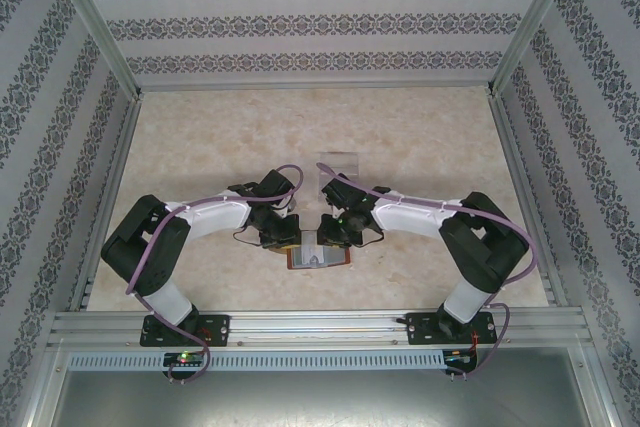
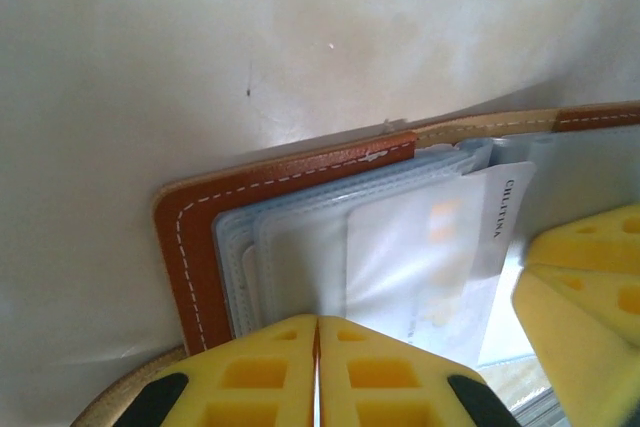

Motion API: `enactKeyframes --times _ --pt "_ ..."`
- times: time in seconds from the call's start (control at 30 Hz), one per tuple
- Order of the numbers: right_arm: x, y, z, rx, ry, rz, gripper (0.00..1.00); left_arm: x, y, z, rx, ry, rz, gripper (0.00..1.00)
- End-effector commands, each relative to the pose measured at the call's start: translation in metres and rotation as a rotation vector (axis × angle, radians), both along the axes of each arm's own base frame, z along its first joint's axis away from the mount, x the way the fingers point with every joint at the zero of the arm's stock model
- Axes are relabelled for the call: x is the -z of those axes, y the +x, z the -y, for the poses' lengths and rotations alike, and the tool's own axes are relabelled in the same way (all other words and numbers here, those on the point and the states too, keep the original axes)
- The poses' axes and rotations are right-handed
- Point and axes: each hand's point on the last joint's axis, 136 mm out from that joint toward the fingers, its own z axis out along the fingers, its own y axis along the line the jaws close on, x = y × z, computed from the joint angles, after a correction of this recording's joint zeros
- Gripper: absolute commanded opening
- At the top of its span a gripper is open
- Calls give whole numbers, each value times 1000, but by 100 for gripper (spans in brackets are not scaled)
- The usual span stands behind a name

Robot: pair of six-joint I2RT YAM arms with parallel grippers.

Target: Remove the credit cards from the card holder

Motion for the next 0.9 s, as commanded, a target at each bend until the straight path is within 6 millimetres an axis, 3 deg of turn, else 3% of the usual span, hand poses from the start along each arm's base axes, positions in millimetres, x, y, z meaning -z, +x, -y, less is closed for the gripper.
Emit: enactKeyframes --times 0.0,0.2,0.3,0.6,0.87 --pt "-16 5 -1 6 34 44 24 -2 -4 -6 24 54 -3 9" --pt "-11 4 -14 -15 99 4 24 -25 0 1 31 27 30 8" --pt "-4 3 -13 -11 85 -8 23 -27 -2 8 53 22 24 8" --pt "9 2 -1 -4 29 -18 23 6 -10 5 77 79 -42 7" --pt "19 -2 -7 -15 77 -58 23 25 -20 -7 90 142 -92 7"
